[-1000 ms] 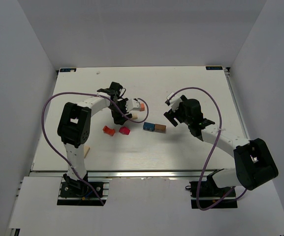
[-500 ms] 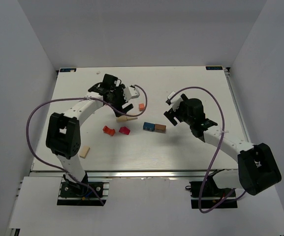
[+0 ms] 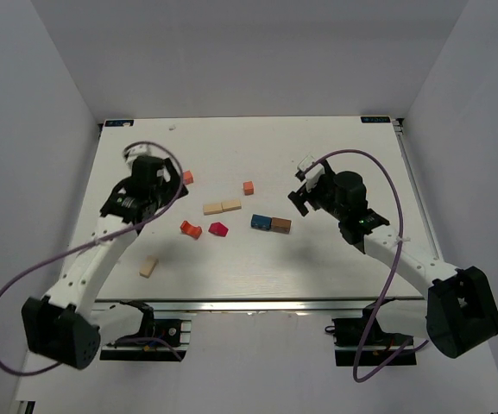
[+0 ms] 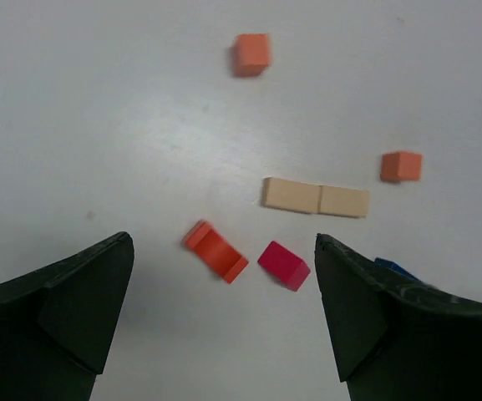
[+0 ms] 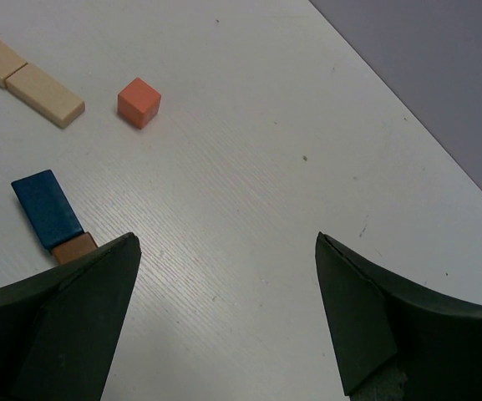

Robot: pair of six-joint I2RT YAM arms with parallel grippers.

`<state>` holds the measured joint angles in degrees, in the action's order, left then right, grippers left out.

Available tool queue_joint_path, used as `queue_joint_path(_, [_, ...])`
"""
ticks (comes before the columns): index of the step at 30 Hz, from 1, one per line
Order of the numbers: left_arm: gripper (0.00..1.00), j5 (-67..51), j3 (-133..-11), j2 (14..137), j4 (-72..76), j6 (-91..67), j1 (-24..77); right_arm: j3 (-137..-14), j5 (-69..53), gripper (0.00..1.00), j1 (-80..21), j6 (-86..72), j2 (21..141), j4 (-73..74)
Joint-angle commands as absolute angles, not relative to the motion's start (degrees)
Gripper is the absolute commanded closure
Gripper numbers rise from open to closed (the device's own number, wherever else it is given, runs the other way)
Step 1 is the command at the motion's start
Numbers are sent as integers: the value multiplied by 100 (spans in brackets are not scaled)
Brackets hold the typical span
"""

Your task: Build the wood block tower

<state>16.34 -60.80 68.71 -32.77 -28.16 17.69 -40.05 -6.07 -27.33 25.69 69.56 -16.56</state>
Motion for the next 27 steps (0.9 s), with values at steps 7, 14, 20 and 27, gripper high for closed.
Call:
queue_joint_path(7, [2, 2611, -4237, 4466, -6557, -7699, 1705, -4008, -879, 11, -2689, 2400, 6636, -2004])
queue_joint_path(14, [2, 2461, -3525, 4912, -6698, -8340, 1688, -3955, -668, 11, -2672, 2426, 6662, -2004])
queue_joint_path(20, [2, 2707, -3542, 5712, -6118, -8306, 1512, -3946, -624, 11, -2654, 2470, 6759, -2021])
queue_joint_path(27, [2, 3032, -3410, 6091, -5581, -8227, 1152, -3929, -492, 11, -2619, 2514, 6812, -2013])
